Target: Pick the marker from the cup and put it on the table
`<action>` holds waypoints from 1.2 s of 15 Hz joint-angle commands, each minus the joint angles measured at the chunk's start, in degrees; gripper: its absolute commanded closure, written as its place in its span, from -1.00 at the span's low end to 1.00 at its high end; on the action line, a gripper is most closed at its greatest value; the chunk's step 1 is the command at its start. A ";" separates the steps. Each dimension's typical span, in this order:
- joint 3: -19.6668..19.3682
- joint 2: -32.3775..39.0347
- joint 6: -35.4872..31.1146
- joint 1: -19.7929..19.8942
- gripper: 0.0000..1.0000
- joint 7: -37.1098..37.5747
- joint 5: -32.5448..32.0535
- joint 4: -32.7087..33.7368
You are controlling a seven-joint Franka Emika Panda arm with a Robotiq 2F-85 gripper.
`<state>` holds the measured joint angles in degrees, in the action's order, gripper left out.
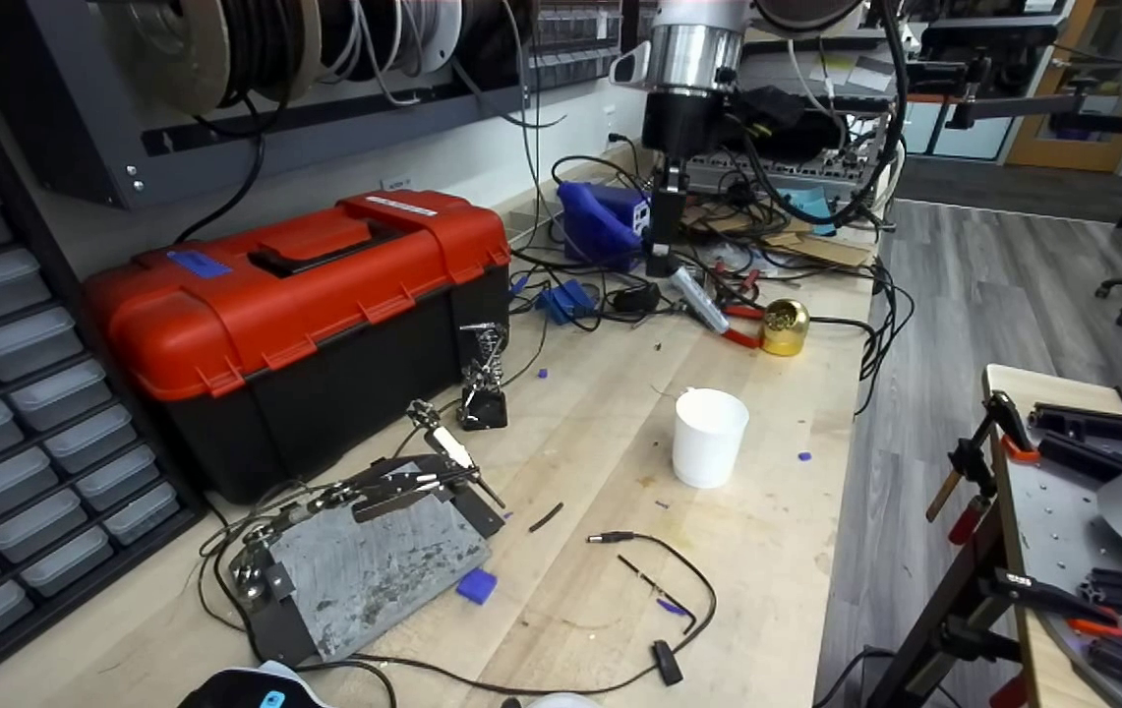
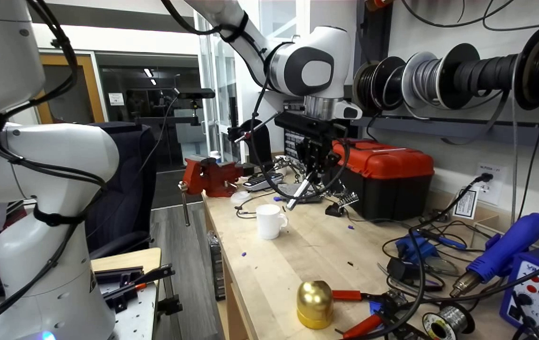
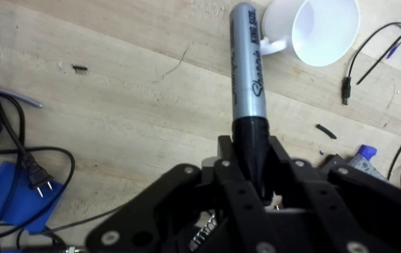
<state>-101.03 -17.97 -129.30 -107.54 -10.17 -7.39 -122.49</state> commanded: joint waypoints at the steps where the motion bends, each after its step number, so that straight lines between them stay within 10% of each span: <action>1: 0.52 -2.72 1.09 1.79 0.87 3.25 -3.40 -3.15; 18: -14.29 -10.00 -4.53 -5.30 0.87 8.60 -18.29 -10.40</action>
<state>-113.18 -23.69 -132.42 -111.50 -5.48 -21.11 -133.55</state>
